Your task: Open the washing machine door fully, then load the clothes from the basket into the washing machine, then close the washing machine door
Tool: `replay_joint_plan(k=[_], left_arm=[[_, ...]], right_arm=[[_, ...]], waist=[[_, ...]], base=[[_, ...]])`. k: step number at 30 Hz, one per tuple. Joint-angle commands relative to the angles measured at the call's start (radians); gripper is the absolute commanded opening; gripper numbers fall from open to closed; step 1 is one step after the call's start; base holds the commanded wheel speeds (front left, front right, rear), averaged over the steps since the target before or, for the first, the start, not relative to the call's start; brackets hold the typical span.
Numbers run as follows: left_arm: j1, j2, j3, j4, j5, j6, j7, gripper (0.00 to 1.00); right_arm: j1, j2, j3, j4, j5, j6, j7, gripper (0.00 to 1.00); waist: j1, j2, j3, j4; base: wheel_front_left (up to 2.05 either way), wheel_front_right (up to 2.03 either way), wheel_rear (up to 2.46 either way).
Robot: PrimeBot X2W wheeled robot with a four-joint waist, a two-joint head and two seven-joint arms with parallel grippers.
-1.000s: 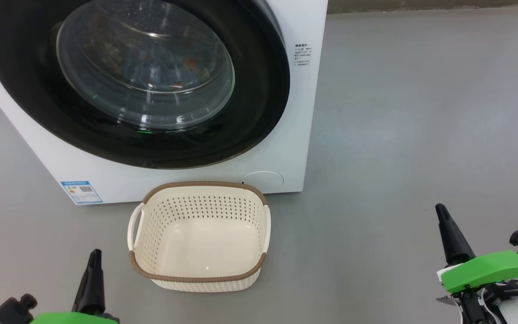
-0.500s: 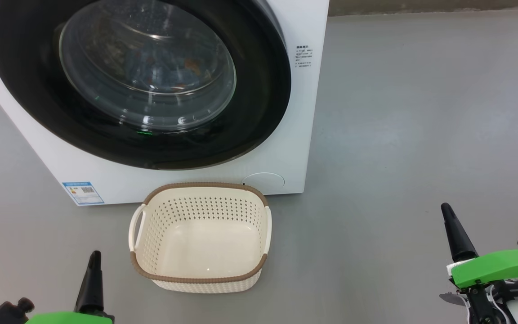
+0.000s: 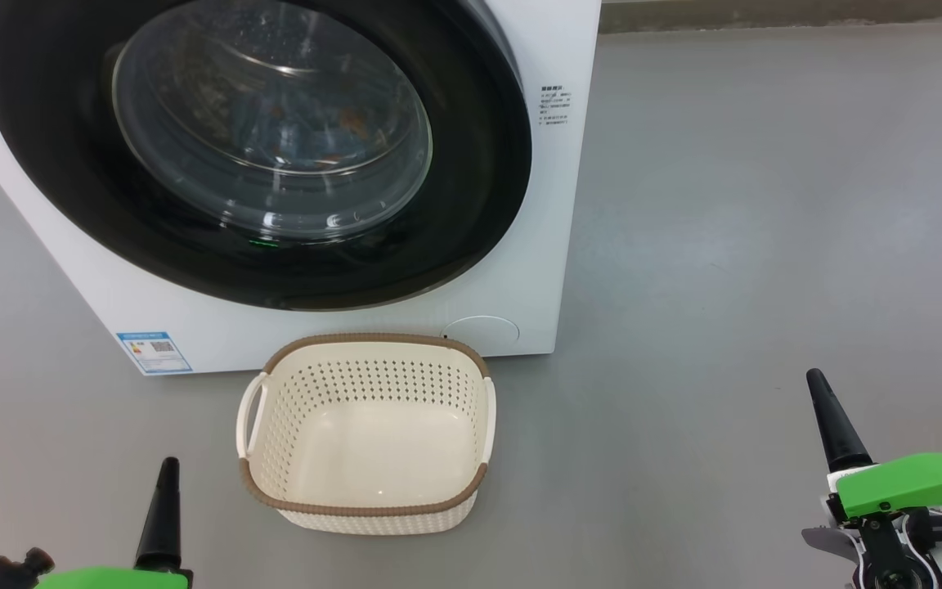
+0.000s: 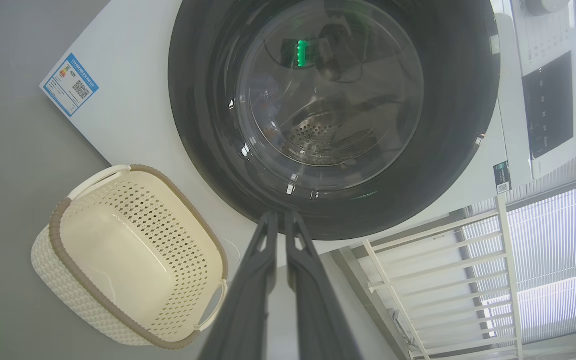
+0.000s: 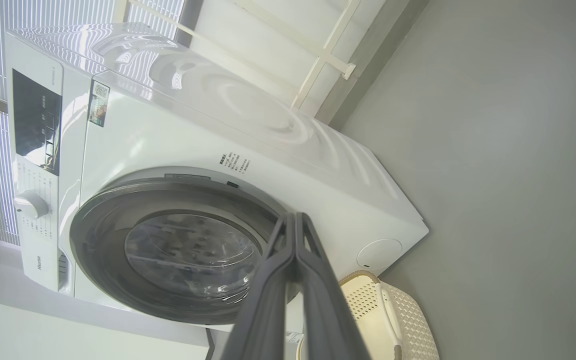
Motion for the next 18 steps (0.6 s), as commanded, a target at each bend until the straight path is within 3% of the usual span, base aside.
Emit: replay_joint_plan(k=[1, 18], left_arm=[[-0.038, 0.004, 0.030, -0.033, -0.031, 0.000, 0.010, 0.00], [-0.041, -0.017, 0.063, -0.037, -0.174, 0.000, 0.060, 0.00]], right_arm=[[-0.007, -0.001, 0.002, -0.031, 0.044, 0.001, 0.011, 0.00], [-0.003, 0.027, -0.040, -0.037, 0.188, 0.001, 0.061, 0.00]], waist=[[0.0000, 0.0000, -0.001, 0.001], [0.0000, 0.0000, -0.007, 0.005]], base=[[0.00, 0.00, 0.00], [0.00, 0.00, 0.00]])
